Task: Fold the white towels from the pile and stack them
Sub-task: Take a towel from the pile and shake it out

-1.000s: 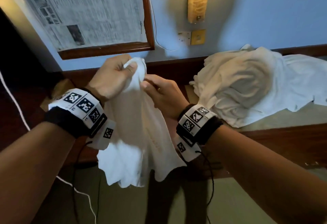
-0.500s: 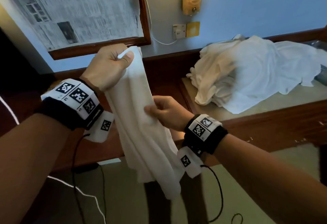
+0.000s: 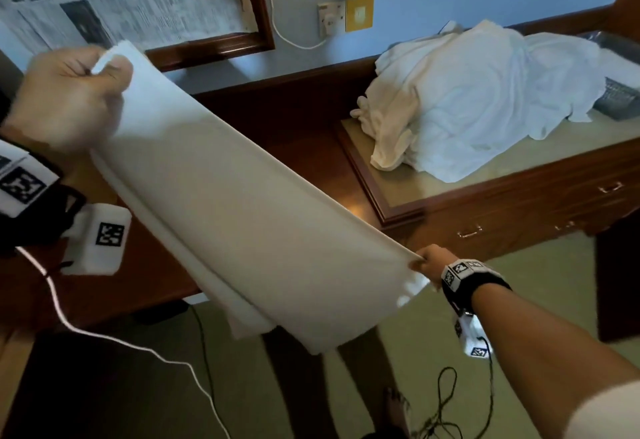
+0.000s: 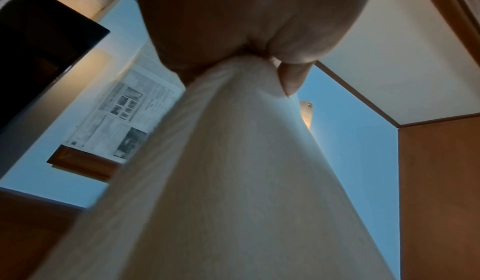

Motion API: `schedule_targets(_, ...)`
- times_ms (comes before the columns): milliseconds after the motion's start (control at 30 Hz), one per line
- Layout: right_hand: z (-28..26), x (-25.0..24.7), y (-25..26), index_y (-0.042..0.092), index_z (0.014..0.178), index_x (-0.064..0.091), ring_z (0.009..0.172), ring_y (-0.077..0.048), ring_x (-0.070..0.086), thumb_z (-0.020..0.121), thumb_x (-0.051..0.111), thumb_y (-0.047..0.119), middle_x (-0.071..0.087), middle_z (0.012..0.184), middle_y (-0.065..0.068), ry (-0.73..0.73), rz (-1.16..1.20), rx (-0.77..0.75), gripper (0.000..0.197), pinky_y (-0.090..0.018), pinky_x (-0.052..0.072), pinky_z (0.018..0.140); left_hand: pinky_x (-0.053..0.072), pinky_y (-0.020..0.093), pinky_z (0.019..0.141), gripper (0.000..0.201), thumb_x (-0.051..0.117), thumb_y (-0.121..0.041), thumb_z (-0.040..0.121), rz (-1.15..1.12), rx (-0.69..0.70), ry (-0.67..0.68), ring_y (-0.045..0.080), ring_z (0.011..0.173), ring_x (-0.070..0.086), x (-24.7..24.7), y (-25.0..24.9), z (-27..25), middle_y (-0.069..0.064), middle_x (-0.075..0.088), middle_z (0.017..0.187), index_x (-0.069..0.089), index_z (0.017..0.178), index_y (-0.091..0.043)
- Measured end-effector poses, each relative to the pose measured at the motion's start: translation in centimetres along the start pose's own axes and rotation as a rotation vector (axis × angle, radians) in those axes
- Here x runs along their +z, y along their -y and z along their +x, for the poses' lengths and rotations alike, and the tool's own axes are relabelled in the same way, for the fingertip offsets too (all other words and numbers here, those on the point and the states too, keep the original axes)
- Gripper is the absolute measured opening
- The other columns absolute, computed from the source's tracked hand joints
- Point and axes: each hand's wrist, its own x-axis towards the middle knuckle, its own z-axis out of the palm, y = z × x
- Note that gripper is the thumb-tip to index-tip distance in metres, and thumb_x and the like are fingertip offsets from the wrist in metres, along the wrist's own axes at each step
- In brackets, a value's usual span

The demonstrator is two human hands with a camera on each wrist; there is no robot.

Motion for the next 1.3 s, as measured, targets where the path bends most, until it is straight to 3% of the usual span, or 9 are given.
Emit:
schedule_targets(100,0.2,-1.1,-1.2,0.013,0.108,0.073,0.098,-0.032,0.068,0.094,0.062,0.020,0.072,0.105,-0.015,-0.077,-0.069,0.091,0.018,-0.033,0.054,0.084,0.033,0.019,0.053,0.035,0.052,-0.035,0.097,-0.017,0.016,0.015,-0.005,0.046,0.045,-0.5,-0.8,-0.4,-0.022,0.053,0.049,0.062,0.063,-0.040)
schedule_targets(200,0.8,-2.7,1.2,0.016,0.117,0.069,0.113,-0.030,0.063,0.089,0.060,0.011,0.068,0.121,-0.011,-0.154,-0.079,-0.005,0.030,-0.031,0.050,0.092,0.035,0.023,0.055,0.027,0.054,-0.036,0.098,-0.059,0.044,0.059,0.002,0.053,0.045,1.5,-2.5,-0.9,-0.010,0.054,0.059,0.065,0.075,-0.027)
schedule_targets(300,0.4,-5.2,7.2,0.019,0.123,0.067,0.118,-0.023,0.061,0.086,0.061,0.012,0.066,0.126,-0.004,-0.237,0.023,-0.328,0.038,-0.027,0.045,0.096,0.034,0.029,0.058,0.040,0.054,-0.033,0.098,-0.089,0.167,0.173,0.015,0.067,0.042,4.6,-4.7,-1.8,0.013,0.048,0.076,0.058,0.086,0.005)
schedule_targets(533,-7.7,-13.9,21.9,0.021,0.114,0.064,0.098,-0.008,0.064,0.088,0.072,0.014,0.068,0.109,0.004,-0.041,0.544,-1.119,0.028,-0.035,0.053,0.092,0.043,0.030,0.061,0.027,0.054,-0.023,0.103,0.010,0.210,0.378,0.016,0.063,0.054,10.4,-8.7,-3.2,0.013,0.061,0.076,0.063,0.084,-0.006)
schedule_targets(600,-8.4,-15.5,23.1,0.014,0.091,0.067,0.081,-0.008,0.062,0.087,0.073,0.013,0.067,0.086,0.000,-0.097,0.572,-1.177,0.008,-0.037,0.054,0.079,0.040,0.034,0.062,0.025,0.053,-0.021,0.103,-0.008,0.210,0.343,0.026,0.067,0.052,10.6,-9.5,-3.3,0.019,0.060,0.078,0.064,0.085,-0.006)
schedule_targets(667,-8.5,-16.8,23.7,0.007,0.080,0.063,0.069,-0.007,0.056,0.087,0.073,0.011,0.061,0.074,0.000,-0.189,0.537,-1.218,0.013,-0.028,0.048,0.069,0.035,0.030,0.060,0.026,0.054,-0.019,0.103,-0.071,0.172,0.290,0.016,0.062,0.047,10.5,-9.9,-3.2,0.008,0.054,0.069,0.063,0.083,-0.005)
schedule_targets(767,-8.9,-18.3,24.2,0.001,0.085,0.063,0.075,-0.020,0.065,0.088,0.072,0.013,0.069,0.081,-0.009,-0.205,0.477,-1.280,0.016,-0.033,0.051,0.073,0.033,0.021,0.055,0.025,0.058,-0.017,0.101,-0.140,0.124,0.195,0.002,0.054,0.042,10.6,-10.2,-3.3,-0.010,0.050,0.061,0.068,0.082,-0.005)
schedule_targets(1100,-8.7,-22.5,25.2,-0.001,0.101,0.068,0.094,-0.029,0.068,0.093,0.062,0.009,0.072,0.098,-0.016,-0.231,0.385,-1.356,0.014,-0.046,0.052,0.092,0.031,0.023,0.052,0.018,0.066,-0.009,0.095,-0.351,0.096,-0.116,0.009,0.055,0.040,12.8,-12.5,-3.7,0.005,0.051,0.066,0.070,0.081,0.001)
schedule_targets(1300,-9.3,-25.6,24.8,0.004,0.085,0.065,0.071,-0.025,0.057,0.088,0.063,0.013,0.063,0.077,-0.015,-0.444,0.366,-1.396,0.010,-0.035,0.047,0.068,0.030,0.025,0.052,0.027,0.067,-0.009,0.095,-0.437,0.111,-0.230,0.016,0.058,0.038,15.4,-13.4,-3.5,0.009,0.047,0.067,0.058,0.080,0.012)
